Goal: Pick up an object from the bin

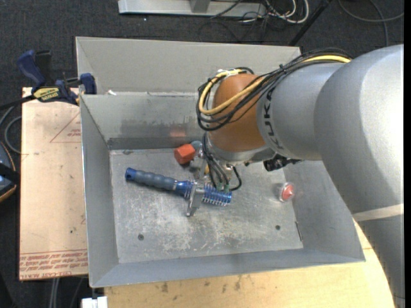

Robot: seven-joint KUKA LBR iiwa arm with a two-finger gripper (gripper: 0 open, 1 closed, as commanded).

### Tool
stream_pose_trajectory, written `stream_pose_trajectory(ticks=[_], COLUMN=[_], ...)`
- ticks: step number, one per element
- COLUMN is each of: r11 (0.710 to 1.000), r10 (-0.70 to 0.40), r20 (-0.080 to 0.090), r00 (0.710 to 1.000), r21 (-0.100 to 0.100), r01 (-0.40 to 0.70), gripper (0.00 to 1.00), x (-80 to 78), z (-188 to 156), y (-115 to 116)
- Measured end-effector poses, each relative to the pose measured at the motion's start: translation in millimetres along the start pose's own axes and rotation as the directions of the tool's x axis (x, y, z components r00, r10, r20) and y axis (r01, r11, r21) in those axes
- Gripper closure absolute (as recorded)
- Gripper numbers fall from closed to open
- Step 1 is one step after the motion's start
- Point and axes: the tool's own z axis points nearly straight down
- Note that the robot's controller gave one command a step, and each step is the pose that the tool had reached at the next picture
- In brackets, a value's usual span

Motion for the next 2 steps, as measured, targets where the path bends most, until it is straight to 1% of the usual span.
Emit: stream_pose_trajectory(ticks=[1, 2], r11=[1.0, 1.0], r10=[0.001, 0.0], r20=[0.006, 0.001], r00=[1.0, 1.0], r21=[-0.002, 0.0], r01=[-0.001, 0.0], gripper=[1.0, 1.0], x=[-1.5, -4.3], z=[-0.9, -101.2], y=[0.3, 1.4])
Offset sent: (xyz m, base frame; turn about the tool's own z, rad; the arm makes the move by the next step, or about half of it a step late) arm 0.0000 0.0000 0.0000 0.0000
